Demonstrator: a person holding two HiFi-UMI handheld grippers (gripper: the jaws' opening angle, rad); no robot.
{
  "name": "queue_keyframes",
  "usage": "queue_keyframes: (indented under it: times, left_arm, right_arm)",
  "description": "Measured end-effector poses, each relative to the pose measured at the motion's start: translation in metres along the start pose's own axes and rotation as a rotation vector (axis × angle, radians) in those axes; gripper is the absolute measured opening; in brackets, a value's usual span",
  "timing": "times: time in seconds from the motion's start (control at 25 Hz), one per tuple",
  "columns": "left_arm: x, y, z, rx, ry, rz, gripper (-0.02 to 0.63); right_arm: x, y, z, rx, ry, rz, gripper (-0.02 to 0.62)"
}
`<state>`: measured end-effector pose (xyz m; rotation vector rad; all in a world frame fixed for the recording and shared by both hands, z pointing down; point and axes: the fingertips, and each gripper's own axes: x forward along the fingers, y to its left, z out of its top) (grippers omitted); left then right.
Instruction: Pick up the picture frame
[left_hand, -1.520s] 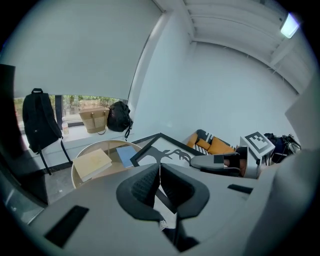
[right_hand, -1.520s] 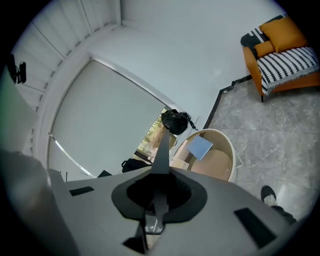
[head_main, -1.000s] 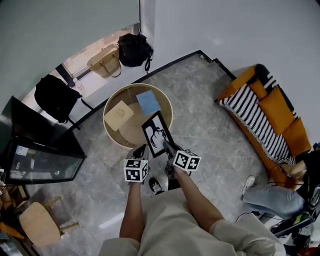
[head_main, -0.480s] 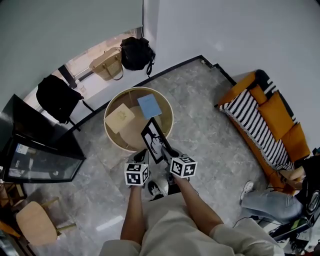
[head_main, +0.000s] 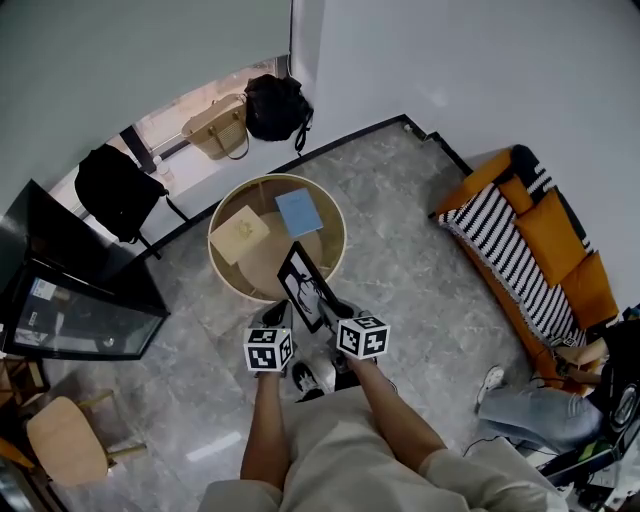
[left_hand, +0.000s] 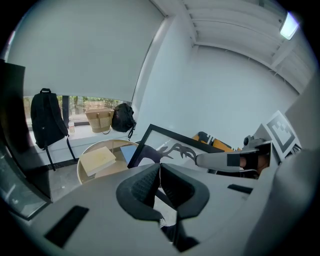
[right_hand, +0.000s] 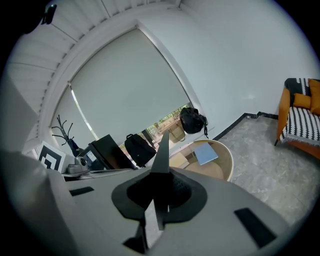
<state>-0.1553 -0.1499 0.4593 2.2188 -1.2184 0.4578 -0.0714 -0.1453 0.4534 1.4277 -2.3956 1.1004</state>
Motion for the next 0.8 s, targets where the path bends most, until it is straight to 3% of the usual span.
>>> queue_keyframes:
  times: [0.8]
  left_arm:
    - [-0.018, -0.017, -0.014, 0.044, 0.018, -0.044, 0.021]
  right_arm:
    - [-0.028, -0.02, -0.004, -0.02, -0.003, -0.046, 0.052]
